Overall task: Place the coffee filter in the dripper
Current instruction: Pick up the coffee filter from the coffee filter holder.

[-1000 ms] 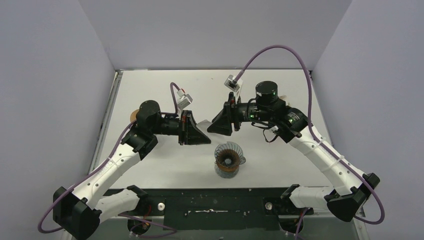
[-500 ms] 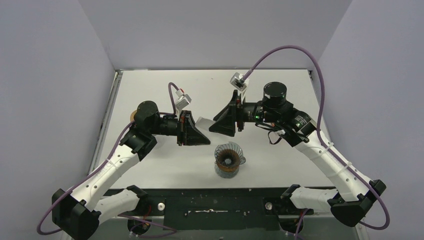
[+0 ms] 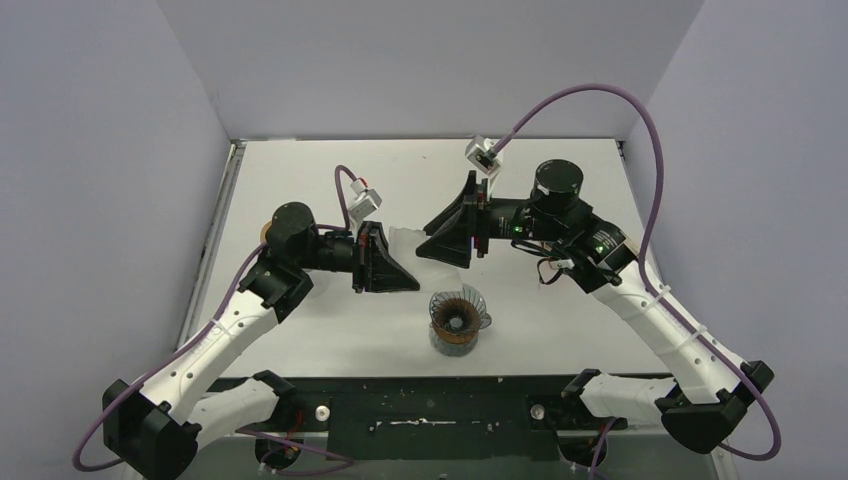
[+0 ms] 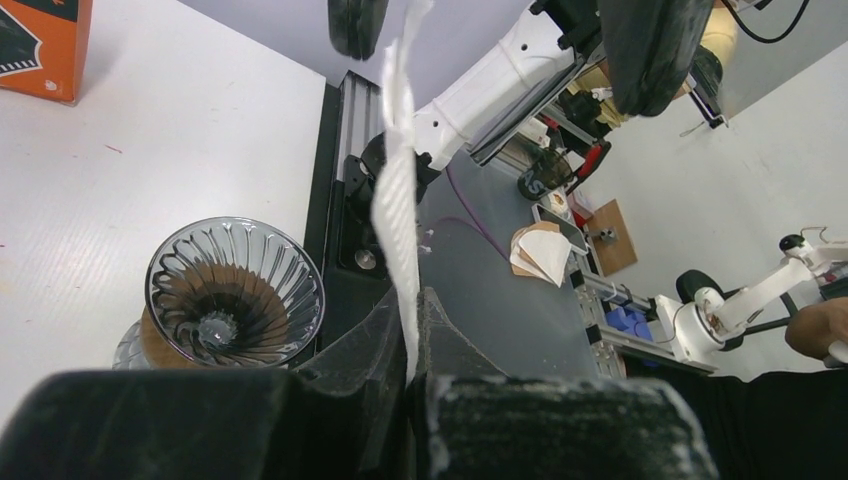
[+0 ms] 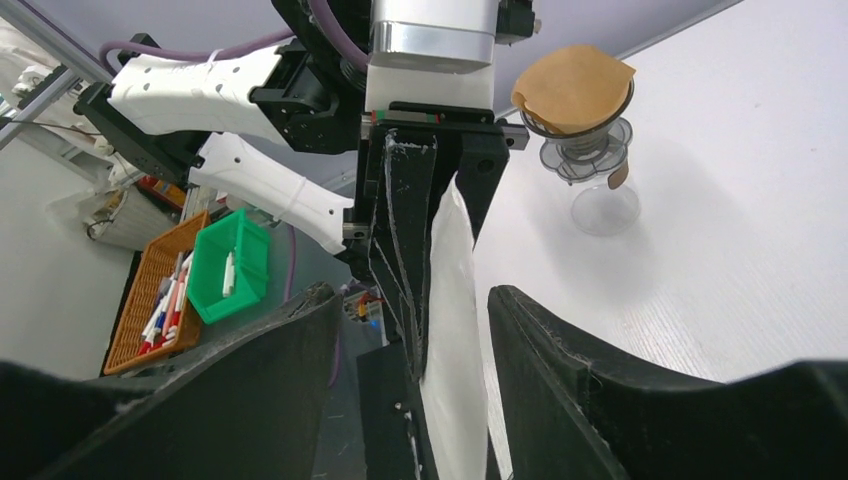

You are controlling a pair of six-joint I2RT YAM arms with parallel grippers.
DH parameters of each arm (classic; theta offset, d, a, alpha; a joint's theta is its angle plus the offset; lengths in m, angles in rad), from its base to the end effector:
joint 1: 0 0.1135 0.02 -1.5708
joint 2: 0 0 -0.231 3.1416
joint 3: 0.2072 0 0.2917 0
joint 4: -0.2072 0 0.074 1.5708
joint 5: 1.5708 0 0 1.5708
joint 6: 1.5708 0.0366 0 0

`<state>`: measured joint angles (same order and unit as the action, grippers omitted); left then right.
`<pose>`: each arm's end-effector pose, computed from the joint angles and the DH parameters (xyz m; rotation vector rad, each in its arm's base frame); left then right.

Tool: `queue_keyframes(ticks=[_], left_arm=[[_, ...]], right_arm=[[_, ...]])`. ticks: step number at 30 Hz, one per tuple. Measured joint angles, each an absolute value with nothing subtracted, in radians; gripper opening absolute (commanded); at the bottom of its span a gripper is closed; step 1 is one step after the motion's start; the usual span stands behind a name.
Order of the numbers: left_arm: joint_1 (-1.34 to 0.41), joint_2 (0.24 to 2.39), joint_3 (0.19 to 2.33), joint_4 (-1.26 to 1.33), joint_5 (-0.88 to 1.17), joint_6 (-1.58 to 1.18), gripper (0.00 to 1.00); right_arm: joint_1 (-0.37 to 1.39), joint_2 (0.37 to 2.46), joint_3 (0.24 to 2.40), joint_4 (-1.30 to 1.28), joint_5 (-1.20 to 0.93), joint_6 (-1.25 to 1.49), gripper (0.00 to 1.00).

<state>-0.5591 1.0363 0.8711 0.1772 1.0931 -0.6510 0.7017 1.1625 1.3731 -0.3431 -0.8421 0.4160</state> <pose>0.2240 -0.1785 0.3256 0.9108 1.6438 -1.7219 0.2057 0.2096 0.4309 -0.9450 1.6639 1.5034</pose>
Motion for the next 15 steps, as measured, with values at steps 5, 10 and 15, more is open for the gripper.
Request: queue_keyframes(ticks=[5,10,15], left_arm=[[-0.561,1.035,0.871,0.181,1.102,-0.651,0.0],[-0.562,1.033,0.871,0.184,1.105,-0.651,0.0],[-0.562,1.031,0.87,0.185,1.109,-0.651,0.0]], right_arm=[[0.702,1.162,1.389,-0.328,-0.842,0.424,0.57],[0.702,1.162,1.393,-0.322,-0.842,0.43,0.57],[0.702,1.162,1.393,-0.322,-0.842,0.432,0.57]])
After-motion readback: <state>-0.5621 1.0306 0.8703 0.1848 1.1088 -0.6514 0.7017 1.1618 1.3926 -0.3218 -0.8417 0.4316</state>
